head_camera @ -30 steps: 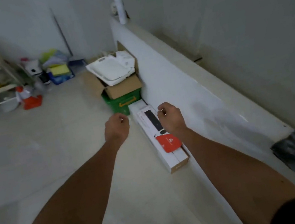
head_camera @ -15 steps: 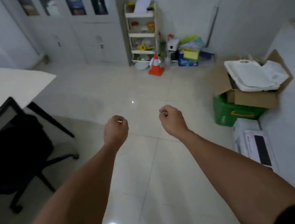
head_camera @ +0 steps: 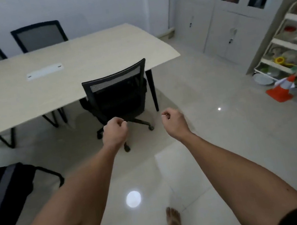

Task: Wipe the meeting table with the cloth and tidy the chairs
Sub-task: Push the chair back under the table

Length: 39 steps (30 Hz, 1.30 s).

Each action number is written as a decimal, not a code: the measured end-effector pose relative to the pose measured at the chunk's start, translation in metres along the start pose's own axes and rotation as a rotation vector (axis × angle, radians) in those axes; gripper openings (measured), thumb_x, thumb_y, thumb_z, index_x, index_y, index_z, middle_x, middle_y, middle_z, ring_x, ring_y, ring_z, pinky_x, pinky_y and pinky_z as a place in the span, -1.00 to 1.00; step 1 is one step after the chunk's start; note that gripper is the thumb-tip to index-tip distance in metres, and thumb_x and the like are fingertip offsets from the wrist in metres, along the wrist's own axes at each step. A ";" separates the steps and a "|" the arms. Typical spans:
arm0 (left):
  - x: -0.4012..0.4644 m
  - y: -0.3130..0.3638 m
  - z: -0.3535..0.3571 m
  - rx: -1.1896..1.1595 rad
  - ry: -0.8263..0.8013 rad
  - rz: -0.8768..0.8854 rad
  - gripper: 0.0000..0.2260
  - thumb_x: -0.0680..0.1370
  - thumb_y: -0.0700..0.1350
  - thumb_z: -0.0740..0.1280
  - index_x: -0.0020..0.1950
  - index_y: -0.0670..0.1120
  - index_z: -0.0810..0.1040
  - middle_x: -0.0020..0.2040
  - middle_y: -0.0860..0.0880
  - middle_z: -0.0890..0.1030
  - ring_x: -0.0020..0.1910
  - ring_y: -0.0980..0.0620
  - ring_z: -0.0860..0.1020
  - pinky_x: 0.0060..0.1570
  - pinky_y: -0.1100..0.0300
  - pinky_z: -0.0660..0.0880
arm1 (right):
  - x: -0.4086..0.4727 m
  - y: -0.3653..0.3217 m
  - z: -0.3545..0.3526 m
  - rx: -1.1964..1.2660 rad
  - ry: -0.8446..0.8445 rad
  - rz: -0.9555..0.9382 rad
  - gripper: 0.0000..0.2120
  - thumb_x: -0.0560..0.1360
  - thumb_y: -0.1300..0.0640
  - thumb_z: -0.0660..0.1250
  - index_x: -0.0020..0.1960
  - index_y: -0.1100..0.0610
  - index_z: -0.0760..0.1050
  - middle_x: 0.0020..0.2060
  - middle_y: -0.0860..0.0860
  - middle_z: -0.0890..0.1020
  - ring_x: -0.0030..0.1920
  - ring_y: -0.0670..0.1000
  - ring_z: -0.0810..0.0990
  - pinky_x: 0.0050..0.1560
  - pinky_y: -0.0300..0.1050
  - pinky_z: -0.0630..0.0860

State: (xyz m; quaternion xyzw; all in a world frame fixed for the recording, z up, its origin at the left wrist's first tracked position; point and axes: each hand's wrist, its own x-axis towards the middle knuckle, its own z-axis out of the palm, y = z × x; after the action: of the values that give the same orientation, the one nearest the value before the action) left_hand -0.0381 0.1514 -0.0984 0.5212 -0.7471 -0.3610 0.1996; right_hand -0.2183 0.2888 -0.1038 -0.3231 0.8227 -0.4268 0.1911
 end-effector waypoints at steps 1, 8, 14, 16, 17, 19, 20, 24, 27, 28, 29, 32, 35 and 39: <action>0.008 -0.008 -0.008 0.001 0.030 -0.023 -0.82 0.59 0.03 0.30 0.07 0.02 0.64 -0.03 -0.02 0.70 -0.02 -0.08 0.68 0.13 -0.04 0.63 | 0.009 -0.008 0.011 -0.003 -0.032 -0.017 -0.84 0.60 0.15 0.23 0.05 0.07 0.59 -0.12 -0.03 0.65 -0.06 0.06 0.62 -0.05 -0.05 0.56; 0.054 -0.047 -0.056 0.000 0.178 -0.192 -0.82 0.59 0.00 0.33 0.08 -0.01 0.67 0.02 -0.04 0.72 0.05 -0.10 0.67 0.16 -0.01 0.60 | 0.070 -0.051 0.080 -0.007 -0.226 -0.097 -0.82 0.63 0.10 0.20 0.13 -0.01 0.56 -0.09 -0.02 0.66 -0.08 0.02 0.64 -0.10 -0.06 0.59; 0.098 -0.065 -0.078 0.003 0.266 -0.271 -0.84 0.60 0.00 0.34 0.09 -0.01 0.67 0.01 -0.03 0.71 0.04 -0.09 0.66 0.11 0.08 0.57 | 0.122 -0.079 0.125 -0.028 -0.325 -0.158 -0.83 0.67 0.14 0.20 0.15 0.01 0.55 -0.13 -0.03 0.64 -0.17 -0.07 0.60 -0.23 -0.15 0.49; 0.112 -0.070 -0.085 -0.006 0.299 -0.284 -0.82 0.60 0.00 0.34 0.10 -0.02 0.67 0.02 -0.02 0.71 0.04 -0.08 0.66 0.11 0.08 0.57 | 0.141 -0.088 0.142 -0.031 -0.352 -0.168 -0.80 0.67 0.12 0.17 0.13 0.00 0.57 -0.14 -0.02 0.66 -0.14 -0.02 0.64 -0.19 -0.10 0.55; 0.117 -0.072 -0.087 -0.010 0.309 -0.282 -0.82 0.60 0.00 0.34 0.10 -0.02 0.68 0.02 -0.02 0.71 0.04 -0.07 0.66 0.13 0.07 0.57 | 0.147 -0.090 0.150 -0.024 -0.365 -0.159 -0.77 0.67 0.10 0.13 0.11 -0.01 0.57 -0.13 -0.01 0.66 -0.12 0.03 0.67 -0.13 -0.03 0.61; 0.125 -0.081 -0.095 -0.004 0.314 -0.299 -0.82 0.60 0.00 0.33 0.10 -0.02 0.68 0.01 -0.01 0.71 0.05 -0.06 0.65 0.16 0.07 0.57 | 0.158 -0.095 0.170 -0.025 -0.394 -0.135 -0.73 0.64 0.05 0.06 0.04 -0.07 0.54 -0.11 0.01 0.67 -0.08 0.09 0.68 -0.02 0.10 0.65; 0.127 -0.089 -0.100 -0.002 0.313 -0.318 -0.83 0.60 -0.01 0.32 0.08 0.00 0.67 0.01 -0.01 0.71 0.06 -0.06 0.65 0.18 0.06 0.57 | 0.161 -0.097 0.181 -0.034 -0.406 -0.131 -0.73 0.62 0.01 0.03 -0.01 -0.10 0.51 -0.12 0.02 0.66 -0.08 0.11 0.68 0.00 0.14 0.65; 0.143 -0.133 -0.127 -0.054 0.345 -0.398 -0.79 0.49 0.03 0.14 -0.15 0.14 0.58 -0.03 -0.01 0.73 -0.02 -0.11 0.71 0.14 -0.04 0.64 | 0.171 -0.118 0.228 -0.053 -0.478 -0.133 -0.74 0.52 -0.12 -0.04 -0.11 -0.16 0.42 -0.17 0.05 0.66 -0.10 0.17 0.67 0.03 0.25 0.64; 0.157 -0.175 -0.148 -0.081 0.360 -0.429 -0.77 0.45 0.05 0.11 -0.19 0.14 0.56 -0.09 0.00 0.73 -0.07 -0.12 0.71 0.08 -0.05 0.65 | 0.175 -0.136 0.269 -0.076 -0.509 -0.148 -0.75 0.52 -0.12 -0.03 -0.10 -0.18 0.42 -0.17 0.04 0.67 -0.10 0.16 0.68 0.04 0.25 0.64; 0.157 -0.180 -0.158 -0.090 0.363 -0.435 -0.78 0.46 0.05 0.12 -0.18 0.13 0.57 -0.09 0.00 0.73 -0.07 -0.11 0.71 0.08 -0.05 0.65 | 0.174 -0.142 0.283 -0.080 -0.515 -0.147 -0.75 0.52 -0.14 -0.02 -0.09 -0.20 0.43 -0.17 0.02 0.67 -0.10 0.15 0.68 0.04 0.25 0.65; 0.159 -0.187 -0.169 -0.096 0.368 -0.440 -0.78 0.48 0.04 0.14 -0.17 0.11 0.58 -0.09 0.00 0.74 -0.05 -0.11 0.71 0.09 -0.05 0.65 | 0.175 -0.146 0.299 -0.092 -0.522 -0.147 -0.76 0.52 -0.15 0.00 -0.07 -0.22 0.44 -0.16 0.01 0.67 -0.08 0.14 0.68 0.05 0.25 0.65; 0.168 -0.217 -0.207 -0.093 0.394 -0.463 -0.79 0.56 0.03 0.23 -0.01 0.05 0.65 -0.05 -0.02 0.74 0.00 -0.11 0.70 0.13 -0.05 0.63 | 0.183 -0.156 0.363 -0.111 -0.561 -0.170 -0.77 0.45 -0.20 0.04 -0.02 -0.31 0.44 -0.07 -0.02 0.68 -0.02 0.11 0.70 0.08 0.24 0.66; 0.174 -0.249 -0.246 -0.085 0.414 -0.484 -0.81 0.59 0.01 0.27 0.04 0.03 0.66 -0.05 -0.02 0.72 0.05 -0.11 0.66 0.15 -0.05 0.62 | 0.183 -0.176 0.421 -0.123 -0.586 -0.167 -0.76 0.41 -0.19 0.05 -0.04 -0.34 0.45 -0.08 -0.02 0.68 -0.03 0.11 0.70 0.06 0.23 0.68; 0.172 -0.309 -0.300 -0.122 0.440 -0.559 -0.82 0.55 0.01 0.28 0.00 0.03 0.66 -0.13 0.00 0.72 -0.04 -0.07 0.70 0.10 -0.04 0.64 | 0.155 -0.224 0.494 -0.142 -0.667 -0.190 -0.79 0.44 -0.13 0.09 -0.04 -0.23 0.48 -0.09 -0.02 0.70 -0.02 0.11 0.71 0.07 0.21 0.68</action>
State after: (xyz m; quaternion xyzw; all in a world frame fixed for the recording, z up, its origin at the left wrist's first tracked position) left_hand 0.2960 -0.1674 -0.1449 0.7577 -0.4921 -0.3246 0.2799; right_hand 0.0444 -0.2005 -0.2024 -0.5324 0.7088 -0.2553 0.3859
